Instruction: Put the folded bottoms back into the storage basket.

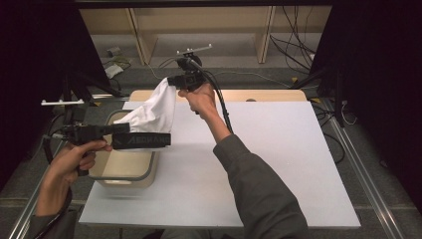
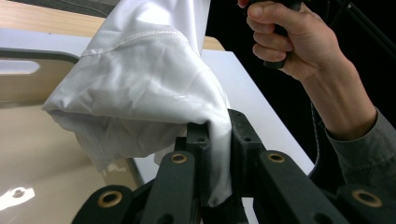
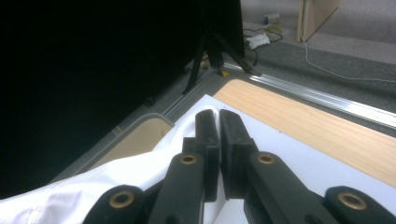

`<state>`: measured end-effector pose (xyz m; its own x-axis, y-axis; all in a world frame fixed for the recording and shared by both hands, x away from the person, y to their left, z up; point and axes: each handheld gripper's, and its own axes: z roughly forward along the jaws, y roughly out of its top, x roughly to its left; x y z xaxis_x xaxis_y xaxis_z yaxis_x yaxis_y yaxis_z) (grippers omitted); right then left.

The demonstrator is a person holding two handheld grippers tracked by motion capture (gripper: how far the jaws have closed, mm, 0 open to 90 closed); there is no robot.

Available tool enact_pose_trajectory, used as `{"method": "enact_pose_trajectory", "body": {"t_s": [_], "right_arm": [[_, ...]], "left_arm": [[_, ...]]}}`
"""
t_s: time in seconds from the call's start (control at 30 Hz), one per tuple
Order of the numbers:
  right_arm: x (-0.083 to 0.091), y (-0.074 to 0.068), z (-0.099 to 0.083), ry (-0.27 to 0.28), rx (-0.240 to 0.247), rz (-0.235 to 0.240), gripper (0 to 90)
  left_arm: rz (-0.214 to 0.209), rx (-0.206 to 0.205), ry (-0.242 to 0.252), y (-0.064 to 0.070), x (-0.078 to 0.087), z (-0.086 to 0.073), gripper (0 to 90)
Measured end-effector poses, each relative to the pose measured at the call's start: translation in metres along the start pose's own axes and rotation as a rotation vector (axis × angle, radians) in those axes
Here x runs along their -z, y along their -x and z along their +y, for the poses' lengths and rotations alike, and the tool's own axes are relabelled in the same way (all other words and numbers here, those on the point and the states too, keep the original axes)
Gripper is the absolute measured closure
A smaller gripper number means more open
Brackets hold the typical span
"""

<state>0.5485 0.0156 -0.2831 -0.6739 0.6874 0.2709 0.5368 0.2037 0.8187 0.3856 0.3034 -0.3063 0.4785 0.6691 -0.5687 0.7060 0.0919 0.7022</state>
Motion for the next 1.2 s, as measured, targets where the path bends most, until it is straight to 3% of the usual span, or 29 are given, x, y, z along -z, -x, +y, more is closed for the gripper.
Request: {"method": "enact_pose_trajectory", "body": {"t_s": [0.43,0.63,0.9,1.2], "right_arm": [[-0.027,-0.022,-0.003,-0.017,0.014,0.010,87.8],[-0.040,-0.030,-0.009,-0.032,0.028,0.005,87.8],[-0.047,-0.031,-0.013,-0.039,0.024,0.005,87.8],[-0.061,-0.033,-0.022,-0.058,0.021,0.003,87.7]], "left_arm": [[0.052,0.017,-0.012,-0.020,0.025,-0.004,80.2],[0.110,0.016,-0.059,-0.026,0.022,-0.008,80.2],[0.126,0.027,-0.079,-0.033,0.023,-0.010,80.2],[0.180,0.052,-0.114,-0.046,0.018,-0.015,80.1]]}}
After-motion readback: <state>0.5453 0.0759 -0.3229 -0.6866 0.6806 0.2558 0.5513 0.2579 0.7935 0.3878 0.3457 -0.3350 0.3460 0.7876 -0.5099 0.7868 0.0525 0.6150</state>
